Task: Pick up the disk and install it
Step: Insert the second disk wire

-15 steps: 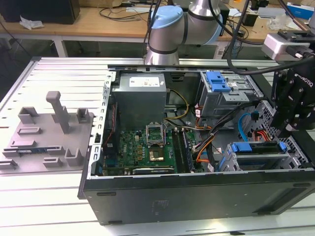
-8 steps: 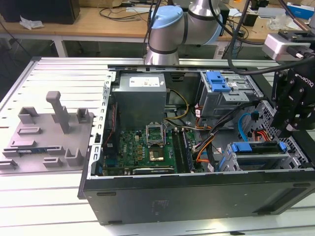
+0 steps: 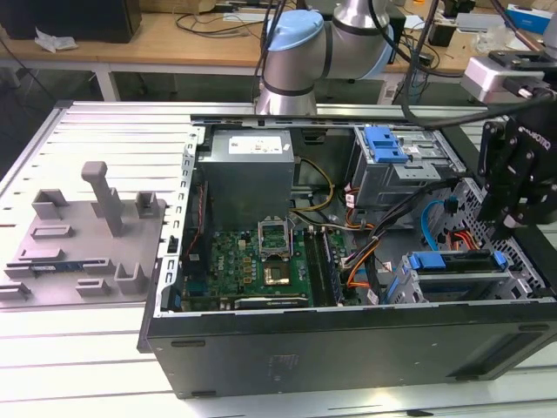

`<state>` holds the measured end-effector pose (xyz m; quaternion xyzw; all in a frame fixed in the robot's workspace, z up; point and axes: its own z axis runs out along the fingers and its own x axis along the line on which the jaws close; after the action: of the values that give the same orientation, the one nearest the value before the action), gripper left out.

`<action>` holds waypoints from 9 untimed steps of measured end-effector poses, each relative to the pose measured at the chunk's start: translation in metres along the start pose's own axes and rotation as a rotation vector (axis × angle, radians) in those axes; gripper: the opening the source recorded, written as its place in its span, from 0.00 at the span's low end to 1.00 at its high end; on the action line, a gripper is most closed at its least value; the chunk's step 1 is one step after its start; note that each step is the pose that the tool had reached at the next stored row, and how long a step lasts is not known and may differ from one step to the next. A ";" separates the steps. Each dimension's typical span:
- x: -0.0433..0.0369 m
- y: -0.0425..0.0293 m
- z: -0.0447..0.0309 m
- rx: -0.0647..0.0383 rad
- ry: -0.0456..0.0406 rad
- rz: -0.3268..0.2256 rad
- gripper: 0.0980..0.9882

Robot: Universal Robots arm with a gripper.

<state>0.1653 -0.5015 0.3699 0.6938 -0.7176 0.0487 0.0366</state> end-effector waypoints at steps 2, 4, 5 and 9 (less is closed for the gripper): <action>-0.0134 0.0005 -0.0016 0.001 0.0474 -0.001 0.30; -0.0208 0.0007 -0.0026 0.002 0.0699 -0.001 0.30; -0.0258 0.0009 -0.0033 0.003 0.0821 -0.001 0.30; -0.0417 0.0023 -0.0053 0.004 0.1278 -0.002 0.30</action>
<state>0.1644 -0.4594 0.3701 0.6900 -0.7131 0.0944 0.0809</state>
